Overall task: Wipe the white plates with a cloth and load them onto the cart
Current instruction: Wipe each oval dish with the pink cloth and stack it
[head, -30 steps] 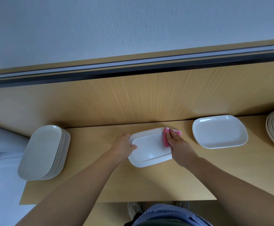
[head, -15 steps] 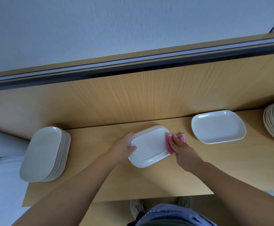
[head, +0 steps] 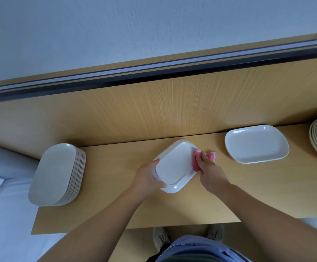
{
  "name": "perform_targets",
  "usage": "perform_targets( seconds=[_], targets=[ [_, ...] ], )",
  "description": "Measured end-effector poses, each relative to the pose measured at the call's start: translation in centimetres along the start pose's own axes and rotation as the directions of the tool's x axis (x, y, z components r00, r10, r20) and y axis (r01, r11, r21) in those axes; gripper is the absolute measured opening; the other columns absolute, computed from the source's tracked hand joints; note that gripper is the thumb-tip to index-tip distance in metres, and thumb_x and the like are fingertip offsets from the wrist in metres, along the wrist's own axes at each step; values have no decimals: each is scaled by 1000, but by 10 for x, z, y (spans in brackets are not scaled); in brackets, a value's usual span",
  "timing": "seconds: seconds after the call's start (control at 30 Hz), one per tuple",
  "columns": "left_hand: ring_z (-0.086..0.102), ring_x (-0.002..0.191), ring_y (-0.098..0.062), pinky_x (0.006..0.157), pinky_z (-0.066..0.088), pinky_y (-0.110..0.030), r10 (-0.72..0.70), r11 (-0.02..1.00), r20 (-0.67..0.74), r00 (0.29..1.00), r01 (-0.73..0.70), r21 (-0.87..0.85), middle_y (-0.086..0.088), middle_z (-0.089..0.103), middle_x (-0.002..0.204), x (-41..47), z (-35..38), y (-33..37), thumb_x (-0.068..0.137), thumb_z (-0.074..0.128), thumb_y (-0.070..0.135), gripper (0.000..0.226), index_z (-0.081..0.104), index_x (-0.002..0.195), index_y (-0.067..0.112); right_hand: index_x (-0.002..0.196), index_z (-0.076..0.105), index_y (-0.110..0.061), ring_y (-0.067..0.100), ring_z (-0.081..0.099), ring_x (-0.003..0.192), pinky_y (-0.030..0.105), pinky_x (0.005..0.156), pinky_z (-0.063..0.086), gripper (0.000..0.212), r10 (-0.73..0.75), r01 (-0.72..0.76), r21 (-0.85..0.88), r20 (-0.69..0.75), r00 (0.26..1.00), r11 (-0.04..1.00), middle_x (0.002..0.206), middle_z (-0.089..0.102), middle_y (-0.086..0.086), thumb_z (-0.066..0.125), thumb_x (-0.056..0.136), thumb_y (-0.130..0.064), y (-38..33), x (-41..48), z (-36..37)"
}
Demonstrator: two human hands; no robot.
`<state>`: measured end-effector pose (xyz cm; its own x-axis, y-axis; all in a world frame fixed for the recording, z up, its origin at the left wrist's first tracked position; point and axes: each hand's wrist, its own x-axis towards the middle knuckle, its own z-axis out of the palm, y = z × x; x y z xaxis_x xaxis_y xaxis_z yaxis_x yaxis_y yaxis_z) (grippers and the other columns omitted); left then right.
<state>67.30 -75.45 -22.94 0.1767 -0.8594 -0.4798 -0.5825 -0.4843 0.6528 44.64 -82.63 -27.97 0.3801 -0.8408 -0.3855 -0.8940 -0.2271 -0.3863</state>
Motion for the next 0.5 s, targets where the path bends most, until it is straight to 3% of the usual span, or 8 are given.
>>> perform_targets(
  seconds=[0.17,0.3,0.5],
  targets=[
    [49,117,-16,98,45,-31,-32,999,-25,999,31,-38,5,53,124,-7,10,-1,63,86,12,84,49,138,18,153,17,-16,33,37,134,27,73,40,69,34,-32,52,-36,999,998,158,17,4,42,91,-3,-9,-14,18],
    [48,119,-17,97,46,-32,-101,990,-100,990,90,-107,3,51,132,-10,23,2,60,88,21,91,45,141,22,155,8,-15,28,36,137,26,84,44,67,-17,17,45,-8,1000,999,159,14,1,41,96,-6,-28,-30,25],
    [47,116,-17,98,48,-37,-95,979,-62,994,82,-187,1,50,131,-17,29,4,70,81,15,79,44,140,22,155,12,-19,27,42,133,29,92,49,66,-23,24,76,-19,1000,997,159,19,-2,42,97,-6,-29,-39,21]
  ],
)
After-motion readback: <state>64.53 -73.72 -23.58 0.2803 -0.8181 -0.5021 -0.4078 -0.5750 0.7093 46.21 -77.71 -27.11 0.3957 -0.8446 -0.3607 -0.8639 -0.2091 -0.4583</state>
